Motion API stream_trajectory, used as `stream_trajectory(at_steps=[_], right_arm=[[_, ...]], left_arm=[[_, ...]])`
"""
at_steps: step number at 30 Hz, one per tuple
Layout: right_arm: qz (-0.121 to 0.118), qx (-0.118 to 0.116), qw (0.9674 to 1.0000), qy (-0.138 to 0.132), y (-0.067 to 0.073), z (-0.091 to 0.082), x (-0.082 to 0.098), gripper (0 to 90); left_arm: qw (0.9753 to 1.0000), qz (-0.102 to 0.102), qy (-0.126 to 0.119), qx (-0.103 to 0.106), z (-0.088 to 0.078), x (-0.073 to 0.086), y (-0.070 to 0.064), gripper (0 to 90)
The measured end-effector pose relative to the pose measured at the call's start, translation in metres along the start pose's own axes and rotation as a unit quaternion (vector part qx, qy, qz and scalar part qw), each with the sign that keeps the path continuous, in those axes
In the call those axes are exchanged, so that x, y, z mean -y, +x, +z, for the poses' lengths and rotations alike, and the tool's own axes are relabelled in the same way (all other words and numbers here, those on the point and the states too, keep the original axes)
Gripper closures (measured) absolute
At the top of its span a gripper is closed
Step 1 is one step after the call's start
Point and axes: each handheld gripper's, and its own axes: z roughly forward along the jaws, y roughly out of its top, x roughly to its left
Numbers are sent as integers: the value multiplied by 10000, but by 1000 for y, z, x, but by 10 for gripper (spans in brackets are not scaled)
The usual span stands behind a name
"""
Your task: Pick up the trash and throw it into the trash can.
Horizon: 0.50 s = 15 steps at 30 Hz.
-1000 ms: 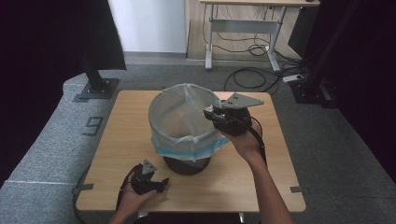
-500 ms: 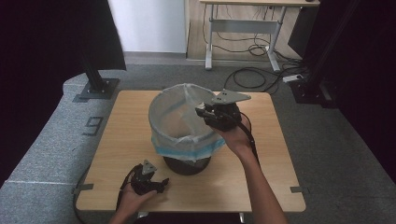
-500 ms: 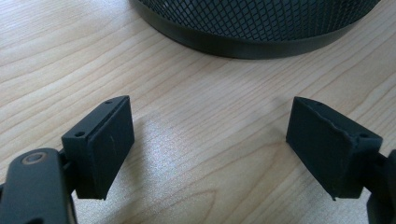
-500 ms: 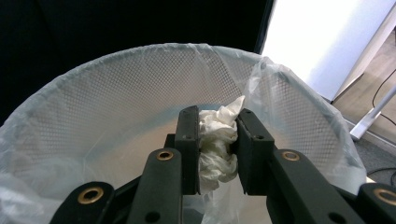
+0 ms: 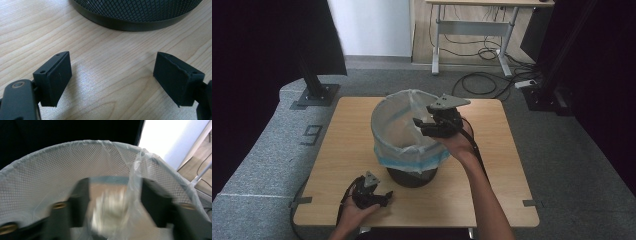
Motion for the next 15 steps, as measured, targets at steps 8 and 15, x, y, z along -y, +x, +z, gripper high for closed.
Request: stream_trajectory(at_steps=[8, 15], right_arm=[[43, 86, 9998, -174, 0, -13, 7, 306], [49, 72, 9996, -256, -1, -31, 15, 310]], left_arm=[[10000, -3, -1, -1, 0, 0, 0, 147], [10000, -4, 4, -1, 0, 0, 0, 146]])
